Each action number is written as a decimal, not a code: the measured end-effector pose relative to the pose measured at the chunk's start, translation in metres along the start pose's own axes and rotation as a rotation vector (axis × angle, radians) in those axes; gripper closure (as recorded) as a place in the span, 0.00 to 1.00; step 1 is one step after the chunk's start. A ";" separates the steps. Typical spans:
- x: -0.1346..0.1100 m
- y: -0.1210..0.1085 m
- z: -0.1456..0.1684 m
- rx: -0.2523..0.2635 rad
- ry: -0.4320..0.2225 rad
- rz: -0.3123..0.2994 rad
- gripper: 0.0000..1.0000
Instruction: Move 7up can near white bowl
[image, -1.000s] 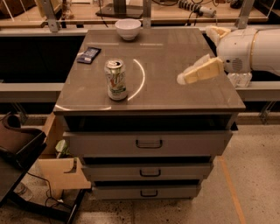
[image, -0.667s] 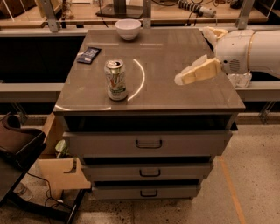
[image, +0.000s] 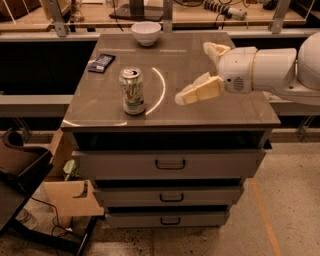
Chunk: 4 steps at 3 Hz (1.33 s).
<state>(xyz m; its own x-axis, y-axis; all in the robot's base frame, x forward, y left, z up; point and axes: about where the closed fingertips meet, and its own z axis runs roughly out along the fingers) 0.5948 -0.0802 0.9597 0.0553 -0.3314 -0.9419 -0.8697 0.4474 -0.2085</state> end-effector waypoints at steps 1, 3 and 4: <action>-0.004 0.021 0.039 -0.090 -0.063 0.005 0.00; 0.004 0.037 0.104 -0.173 -0.100 0.008 0.00; 0.010 0.044 0.133 -0.215 -0.120 0.032 0.00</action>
Offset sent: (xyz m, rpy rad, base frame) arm 0.0171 0.1142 -0.0369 0.1031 -0.0066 0.2150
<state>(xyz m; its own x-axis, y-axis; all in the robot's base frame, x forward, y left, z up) 0.6223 0.0463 0.9062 0.0728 -0.2127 -0.9744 -0.9555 0.2652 -0.1292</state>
